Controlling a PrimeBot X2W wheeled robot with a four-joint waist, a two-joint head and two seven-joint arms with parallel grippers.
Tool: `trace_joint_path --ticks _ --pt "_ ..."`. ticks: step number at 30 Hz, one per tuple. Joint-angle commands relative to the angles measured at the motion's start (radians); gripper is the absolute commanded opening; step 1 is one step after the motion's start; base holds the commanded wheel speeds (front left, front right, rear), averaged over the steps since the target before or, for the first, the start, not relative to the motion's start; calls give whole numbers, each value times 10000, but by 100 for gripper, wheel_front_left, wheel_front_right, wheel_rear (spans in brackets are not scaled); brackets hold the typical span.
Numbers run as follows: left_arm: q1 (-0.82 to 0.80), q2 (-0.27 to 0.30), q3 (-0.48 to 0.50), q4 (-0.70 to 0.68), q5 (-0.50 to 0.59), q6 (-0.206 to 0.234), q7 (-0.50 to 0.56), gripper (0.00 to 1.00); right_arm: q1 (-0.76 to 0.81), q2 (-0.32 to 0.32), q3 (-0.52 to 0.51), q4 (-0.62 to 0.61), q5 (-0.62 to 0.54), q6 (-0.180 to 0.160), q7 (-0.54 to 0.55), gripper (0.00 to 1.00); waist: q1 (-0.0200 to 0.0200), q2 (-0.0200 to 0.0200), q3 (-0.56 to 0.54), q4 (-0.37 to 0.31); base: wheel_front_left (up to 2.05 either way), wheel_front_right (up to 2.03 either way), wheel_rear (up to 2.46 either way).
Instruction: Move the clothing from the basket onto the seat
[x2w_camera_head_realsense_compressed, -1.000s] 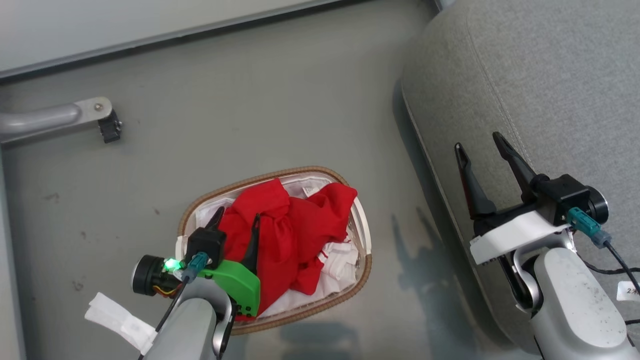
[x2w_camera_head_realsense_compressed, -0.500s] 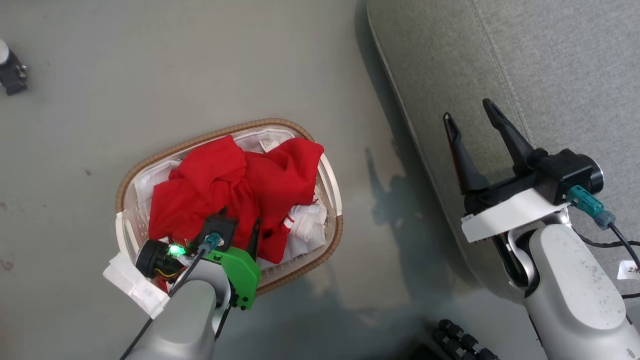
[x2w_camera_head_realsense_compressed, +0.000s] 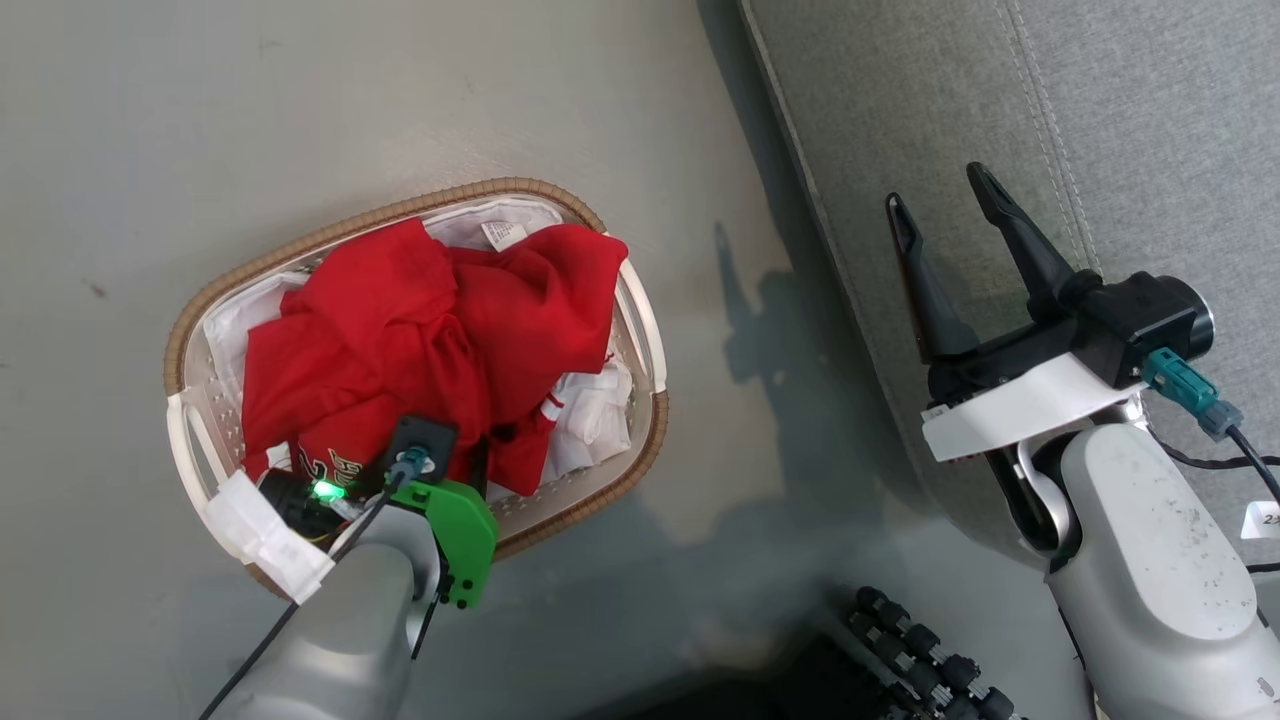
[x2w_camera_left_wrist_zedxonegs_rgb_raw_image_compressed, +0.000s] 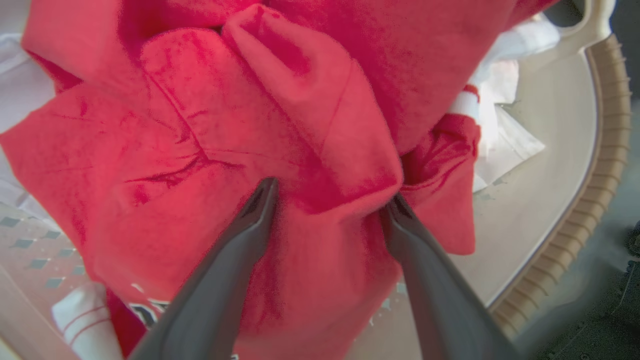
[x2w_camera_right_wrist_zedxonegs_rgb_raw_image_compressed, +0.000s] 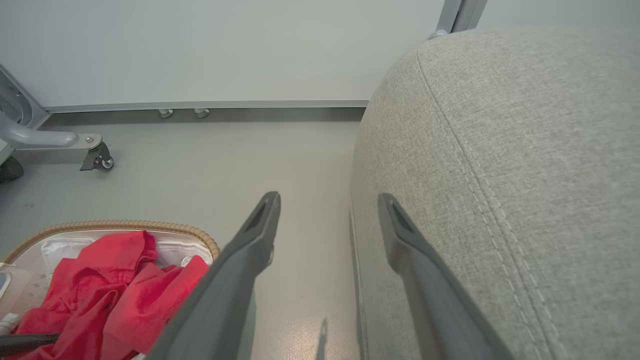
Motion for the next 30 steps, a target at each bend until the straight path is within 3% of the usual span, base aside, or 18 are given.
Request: trace_joint_path --ticks 1,2,3,4,5,6,16,24,30 --pt "-149 59 114 59 -288 74 -14 100 -74 -5 11 -41 -20 -10 -22 100 -1 -1 69 -10 0 0 0" --pt "-139 59 168 77 -412 114 -14 100 -82 -6 21 -43 -19 -10 -22 100 -1 -1 78 -13 0 0 0" --pt "-126 56 143 115 -511 106 27 80 -109 -9 36 -54 -26 -10 -22 100 -1 -1 94 -20 0 0 0" --pt "-137 52 82 132 -557 105 35 45 -123 -8 45 -57 -31 -10 -22 100 -1 -1 98 -23 0 0 0" --pt "-152 52 20 148 -623 91 34 19 -138 7 48 -47 -25 -10 -22 100 -1 -1 101 -29 0 0 0" --pt "-162 58 -21 167 -680 74 34 0 -152 18 42 -27 -21 -10 -22 100 -1 -1 103 -30 0 0 0" --pt "314 52 -191 -238 -1330 324 -75 0 74 14 -13 266 -56 -10 -20 100 -1 -1 -710 87 0 0 0" --pt "1366 96 344 -2041 -1193 547 -77 0 651 -18 -24 511 -111 -10 -22 100 -1 -1 -2154 504 0 0 0" --pt "2289 83 1076 -3521 -814 357 -69 0 1149 66 104 750 -160 -10 -22 100 -1 -1 -3289 824 0 0 0"
